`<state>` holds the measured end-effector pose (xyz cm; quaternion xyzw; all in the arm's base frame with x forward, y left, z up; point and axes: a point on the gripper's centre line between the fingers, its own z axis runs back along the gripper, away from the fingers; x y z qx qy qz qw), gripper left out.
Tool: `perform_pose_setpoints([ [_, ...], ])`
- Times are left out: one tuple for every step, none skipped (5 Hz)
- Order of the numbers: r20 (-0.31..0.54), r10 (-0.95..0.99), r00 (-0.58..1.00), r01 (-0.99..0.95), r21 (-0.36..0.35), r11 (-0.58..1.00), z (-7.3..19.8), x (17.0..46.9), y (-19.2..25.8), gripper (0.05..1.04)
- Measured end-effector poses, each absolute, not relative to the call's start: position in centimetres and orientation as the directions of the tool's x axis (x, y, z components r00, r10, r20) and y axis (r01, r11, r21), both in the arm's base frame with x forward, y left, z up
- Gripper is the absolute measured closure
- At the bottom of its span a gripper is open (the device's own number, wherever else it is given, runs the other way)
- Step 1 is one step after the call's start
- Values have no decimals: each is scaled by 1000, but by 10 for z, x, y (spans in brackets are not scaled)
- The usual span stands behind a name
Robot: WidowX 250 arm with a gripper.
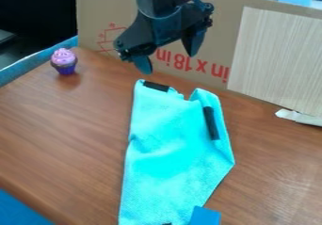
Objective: Unfold cloth from top right to bottom left and put the red figurine on the top right
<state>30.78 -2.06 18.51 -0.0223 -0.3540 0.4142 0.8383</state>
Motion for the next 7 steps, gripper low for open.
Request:
perform_pose_setpoints([
  [567, 712, 414, -688, -317, 653, 179, 307, -21, 82],
  [560, 716, 416, -717, -282, 637, 171, 305, -18, 82],
  [586, 698, 411, -735, -240, 634, 158, 304, -29, 82],
  [625, 656, 423, -733, -190, 653, 142, 297, -44, 82],
  [659, 618, 430, -744, -130, 656, 121, 293, -64, 82],
  [681, 624, 383, -786, -115, 608, 108, 291, -76, 82],
  [708, 625, 329, -819, -115, 562, 100, 292, -81, 82],
])
